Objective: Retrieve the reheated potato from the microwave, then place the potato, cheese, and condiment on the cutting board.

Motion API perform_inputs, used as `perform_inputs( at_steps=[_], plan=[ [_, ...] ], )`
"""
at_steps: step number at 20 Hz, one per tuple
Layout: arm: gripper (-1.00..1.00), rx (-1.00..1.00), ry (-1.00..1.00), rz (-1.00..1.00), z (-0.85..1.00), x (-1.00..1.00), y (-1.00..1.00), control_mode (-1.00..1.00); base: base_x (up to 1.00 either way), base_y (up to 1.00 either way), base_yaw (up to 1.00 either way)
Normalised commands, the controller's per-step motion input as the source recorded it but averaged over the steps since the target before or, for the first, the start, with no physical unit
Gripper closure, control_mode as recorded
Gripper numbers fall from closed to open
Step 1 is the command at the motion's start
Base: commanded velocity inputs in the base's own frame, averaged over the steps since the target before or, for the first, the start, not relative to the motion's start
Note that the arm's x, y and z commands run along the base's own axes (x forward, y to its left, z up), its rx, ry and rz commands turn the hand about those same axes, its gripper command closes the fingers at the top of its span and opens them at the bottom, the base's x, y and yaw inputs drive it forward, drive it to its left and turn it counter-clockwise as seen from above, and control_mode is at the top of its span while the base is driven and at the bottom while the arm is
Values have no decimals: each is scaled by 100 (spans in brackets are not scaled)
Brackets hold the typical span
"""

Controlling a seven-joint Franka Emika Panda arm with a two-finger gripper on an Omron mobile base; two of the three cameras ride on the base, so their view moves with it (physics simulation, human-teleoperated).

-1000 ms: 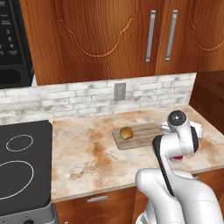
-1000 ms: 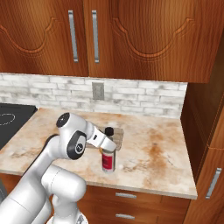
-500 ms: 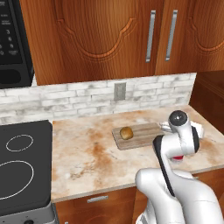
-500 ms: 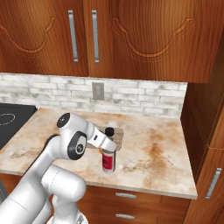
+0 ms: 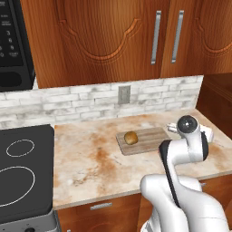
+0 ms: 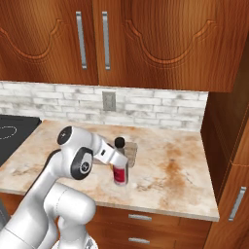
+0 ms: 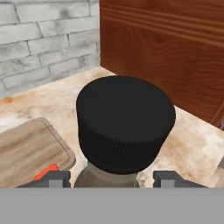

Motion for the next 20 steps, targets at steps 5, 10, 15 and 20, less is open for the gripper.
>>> perform_inputs(
  at_steps=[5, 10, 15, 20],
  plan=[
    [100, -5, 0, 0, 43, 0, 6, -100, 0, 0, 0],
    [100, -4, 0, 0, 49, 4, 8, -100, 0, 0, 0],
    [100, 0, 0, 0, 33, 5, 21, -100, 0, 0, 0],
    [100, 0, 0, 0, 17, 16, 24, -100, 0, 0, 0]
  ],
)
